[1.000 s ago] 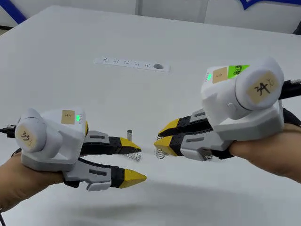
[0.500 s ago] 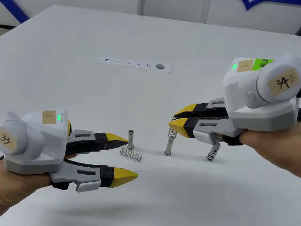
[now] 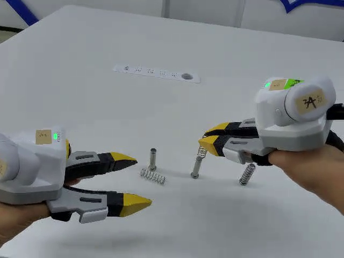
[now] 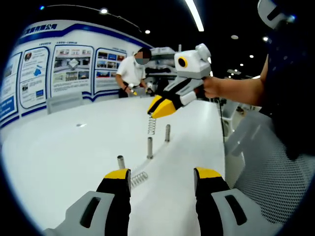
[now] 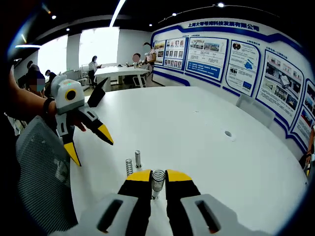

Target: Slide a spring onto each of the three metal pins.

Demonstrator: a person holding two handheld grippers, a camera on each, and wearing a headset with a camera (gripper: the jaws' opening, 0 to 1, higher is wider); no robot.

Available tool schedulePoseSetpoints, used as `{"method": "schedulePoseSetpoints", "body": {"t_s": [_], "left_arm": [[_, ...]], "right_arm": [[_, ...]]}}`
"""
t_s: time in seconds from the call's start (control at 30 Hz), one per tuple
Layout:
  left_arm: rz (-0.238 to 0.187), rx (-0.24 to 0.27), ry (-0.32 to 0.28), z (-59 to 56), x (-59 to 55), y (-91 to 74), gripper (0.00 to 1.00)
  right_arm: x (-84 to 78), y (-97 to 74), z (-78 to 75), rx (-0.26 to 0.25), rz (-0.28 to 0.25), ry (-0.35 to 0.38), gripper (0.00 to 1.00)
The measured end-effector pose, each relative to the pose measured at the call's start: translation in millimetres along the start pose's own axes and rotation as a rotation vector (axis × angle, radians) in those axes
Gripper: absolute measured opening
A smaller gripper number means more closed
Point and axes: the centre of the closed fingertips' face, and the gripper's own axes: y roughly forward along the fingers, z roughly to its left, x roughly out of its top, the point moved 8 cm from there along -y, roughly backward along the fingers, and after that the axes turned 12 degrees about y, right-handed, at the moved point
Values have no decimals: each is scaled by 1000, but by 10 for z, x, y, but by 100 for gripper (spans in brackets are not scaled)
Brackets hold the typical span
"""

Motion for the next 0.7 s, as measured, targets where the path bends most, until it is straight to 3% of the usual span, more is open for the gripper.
{"method": "schedulePoseSetpoints", "body": {"t_s": [0.7], "left_arm": [[9,23,-20,21,-11,-29,57]], "right_arm": [[-162,143,-52,4,15,37,11]]}}
